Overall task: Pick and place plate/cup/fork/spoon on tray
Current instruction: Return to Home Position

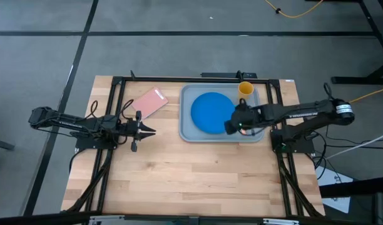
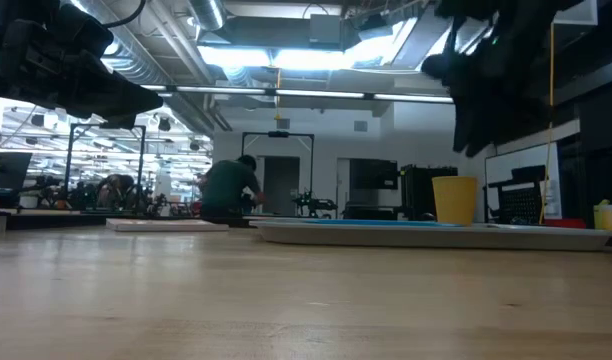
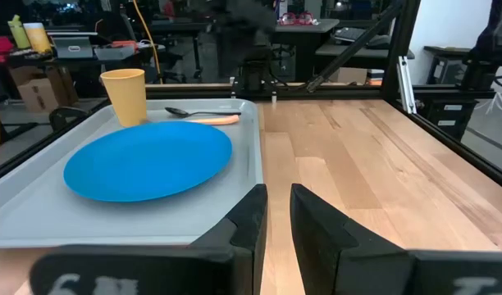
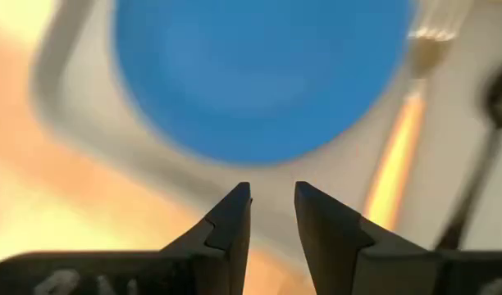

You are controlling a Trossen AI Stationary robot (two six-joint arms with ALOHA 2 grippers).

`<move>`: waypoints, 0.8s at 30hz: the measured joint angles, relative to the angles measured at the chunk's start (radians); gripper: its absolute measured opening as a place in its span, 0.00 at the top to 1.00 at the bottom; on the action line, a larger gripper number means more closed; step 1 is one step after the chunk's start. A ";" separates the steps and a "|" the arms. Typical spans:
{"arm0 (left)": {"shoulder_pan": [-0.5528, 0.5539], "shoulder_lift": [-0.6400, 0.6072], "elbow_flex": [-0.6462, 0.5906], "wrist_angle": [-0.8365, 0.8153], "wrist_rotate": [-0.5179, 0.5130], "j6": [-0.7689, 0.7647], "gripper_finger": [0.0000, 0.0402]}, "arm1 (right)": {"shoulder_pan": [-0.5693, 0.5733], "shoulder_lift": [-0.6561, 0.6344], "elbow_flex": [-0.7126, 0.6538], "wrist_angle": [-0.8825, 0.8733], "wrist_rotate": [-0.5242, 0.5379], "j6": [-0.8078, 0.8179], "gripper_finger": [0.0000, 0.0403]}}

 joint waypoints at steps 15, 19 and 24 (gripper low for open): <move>0.000 0.000 0.000 0.003 0.000 0.000 0.88 | 0.324 -0.074 -0.234 0.516 -0.108 -0.498 0.75; 0.000 0.000 0.000 0.002 0.000 0.000 0.88 | 0.365 -0.193 -0.438 0.854 -0.150 -0.622 0.75; 0.000 0.000 0.000 0.001 0.000 0.000 0.88 | 0.369 -0.376 -0.705 1.160 -0.147 -0.703 0.75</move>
